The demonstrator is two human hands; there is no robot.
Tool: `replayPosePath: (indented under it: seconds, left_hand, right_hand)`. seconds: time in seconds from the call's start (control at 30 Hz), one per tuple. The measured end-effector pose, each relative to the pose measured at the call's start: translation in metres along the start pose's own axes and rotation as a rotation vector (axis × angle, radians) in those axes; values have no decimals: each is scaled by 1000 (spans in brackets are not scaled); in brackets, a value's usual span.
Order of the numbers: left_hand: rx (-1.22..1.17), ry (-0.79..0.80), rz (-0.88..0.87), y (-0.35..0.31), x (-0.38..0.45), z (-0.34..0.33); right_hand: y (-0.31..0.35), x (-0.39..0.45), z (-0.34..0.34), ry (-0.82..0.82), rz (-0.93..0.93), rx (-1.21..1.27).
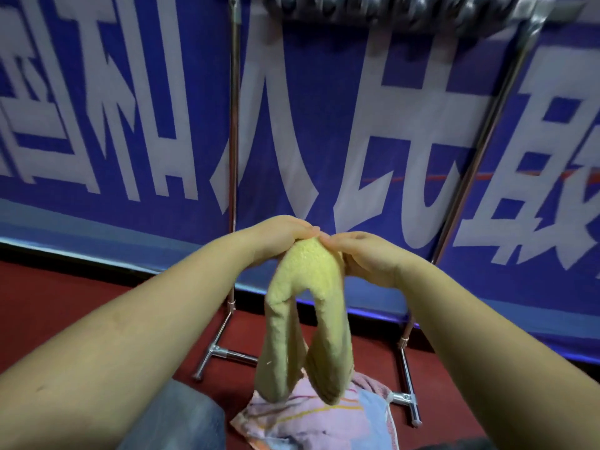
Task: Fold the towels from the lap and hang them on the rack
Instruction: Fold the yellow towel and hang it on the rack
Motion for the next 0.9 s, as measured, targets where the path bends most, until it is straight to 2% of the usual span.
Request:
replayPosePath:
  seconds: [0.13,0.37,0.63,0.77,0.9]
  left_hand:
    - [77,4,5,-39,-7,15]
    - [63,84,15,-88,-10,43]
    - [-30,-69,-72,-141,24,99]
    - [61,-89,-92,-167,43,126]
    - [53,-205,-147,-191,64,162]
  right_hand:
    - [44,-12,20,-58,48,-56]
    - [106,-16,53,-122,123,-142]
    - [174,17,87,-157,181,-243]
    - [212,39,101,-205,209,-304]
    - [249,66,112,-282,232,-398]
Point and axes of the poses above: each hand's wrist, its own x-axis towards the middle knuckle, its own z-axis out of the back of the hand, y = z × x, the point moved 5 cm from there along x, towards the middle knuckle, and after that the axes turned 2 degrees about -x, right-handed, at the moved point
